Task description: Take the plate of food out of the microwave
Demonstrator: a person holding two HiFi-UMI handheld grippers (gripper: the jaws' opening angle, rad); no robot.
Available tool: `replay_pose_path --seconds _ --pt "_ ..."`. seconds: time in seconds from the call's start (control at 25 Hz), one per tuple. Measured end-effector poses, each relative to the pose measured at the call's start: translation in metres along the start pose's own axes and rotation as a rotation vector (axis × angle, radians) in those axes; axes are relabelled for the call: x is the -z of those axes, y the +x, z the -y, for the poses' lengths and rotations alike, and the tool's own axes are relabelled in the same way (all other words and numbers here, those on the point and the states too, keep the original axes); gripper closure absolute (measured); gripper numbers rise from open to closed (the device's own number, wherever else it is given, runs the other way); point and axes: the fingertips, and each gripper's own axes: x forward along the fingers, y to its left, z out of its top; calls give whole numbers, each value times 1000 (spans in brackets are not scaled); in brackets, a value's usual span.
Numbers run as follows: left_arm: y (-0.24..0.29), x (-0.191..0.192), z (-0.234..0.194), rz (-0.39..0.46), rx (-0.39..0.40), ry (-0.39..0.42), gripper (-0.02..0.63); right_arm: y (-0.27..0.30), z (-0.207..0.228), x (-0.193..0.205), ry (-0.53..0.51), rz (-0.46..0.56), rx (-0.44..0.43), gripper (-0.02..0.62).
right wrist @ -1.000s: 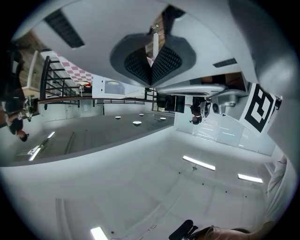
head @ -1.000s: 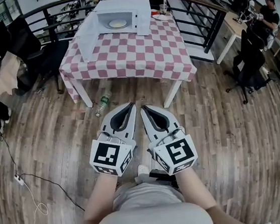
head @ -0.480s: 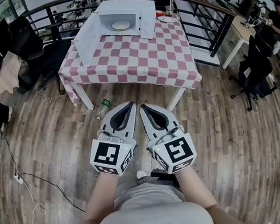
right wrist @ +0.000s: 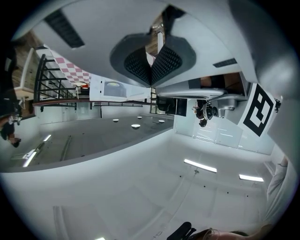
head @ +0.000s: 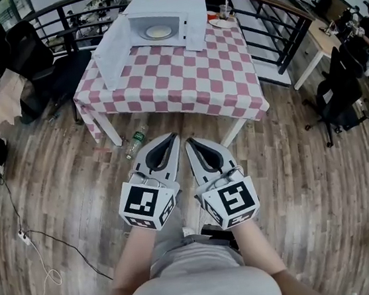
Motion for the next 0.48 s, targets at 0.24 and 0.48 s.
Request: replay_pose_path --seconds 0.24,0.48 --pt "30 -3 -30 6 8 7 603 38 18 0 4 0 11 571" --pt "58 -7 -68 7 4 12 603 80 35 -1 5 -1 17 571"
